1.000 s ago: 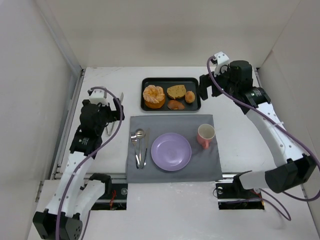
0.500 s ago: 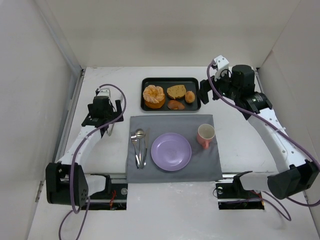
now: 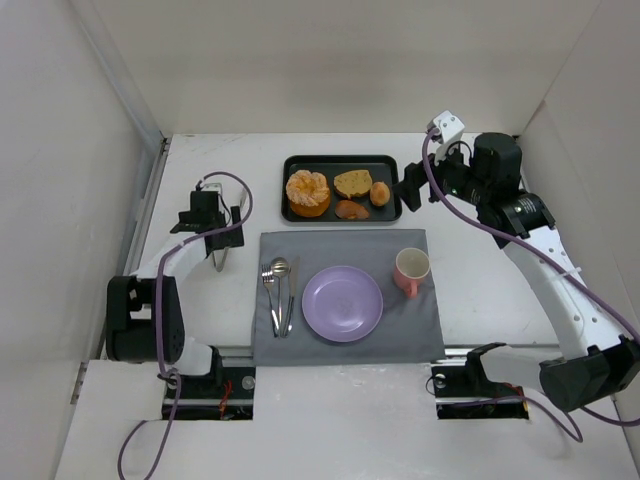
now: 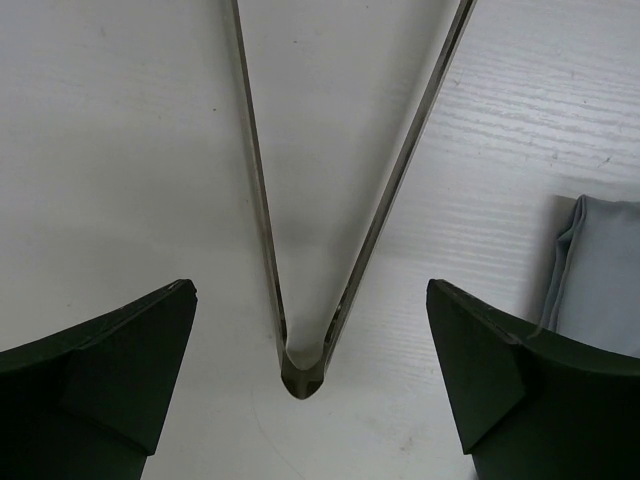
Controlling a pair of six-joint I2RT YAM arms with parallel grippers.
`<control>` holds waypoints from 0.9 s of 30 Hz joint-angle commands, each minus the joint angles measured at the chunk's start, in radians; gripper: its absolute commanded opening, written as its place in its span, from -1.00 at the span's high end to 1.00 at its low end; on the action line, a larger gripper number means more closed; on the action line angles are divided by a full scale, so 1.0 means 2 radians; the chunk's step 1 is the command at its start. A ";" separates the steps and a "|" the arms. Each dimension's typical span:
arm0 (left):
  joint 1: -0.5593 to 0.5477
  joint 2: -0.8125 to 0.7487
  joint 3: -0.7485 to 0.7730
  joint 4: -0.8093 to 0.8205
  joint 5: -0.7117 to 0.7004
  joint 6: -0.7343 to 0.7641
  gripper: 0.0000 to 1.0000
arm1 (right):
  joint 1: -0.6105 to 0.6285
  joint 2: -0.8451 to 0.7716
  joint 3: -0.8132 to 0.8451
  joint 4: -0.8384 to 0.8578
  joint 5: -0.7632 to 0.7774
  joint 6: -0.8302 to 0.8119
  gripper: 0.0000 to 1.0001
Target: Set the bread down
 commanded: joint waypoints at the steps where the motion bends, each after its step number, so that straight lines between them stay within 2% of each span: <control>1: 0.001 0.013 0.029 0.025 0.006 0.021 -1.00 | 0.000 -0.008 0.001 0.024 -0.014 -0.005 -1.00; 7: 0.001 0.060 0.045 0.025 0.016 0.030 -0.97 | 0.000 -0.008 0.001 0.024 -0.014 -0.005 -1.00; 16: 0.022 0.086 0.050 0.029 0.036 0.034 -0.92 | 0.000 -0.008 0.001 0.024 -0.018 -0.005 -1.00; 27: 0.022 0.120 0.064 0.035 0.052 0.039 -0.87 | 0.000 -0.003 0.001 0.024 -0.018 -0.005 -1.00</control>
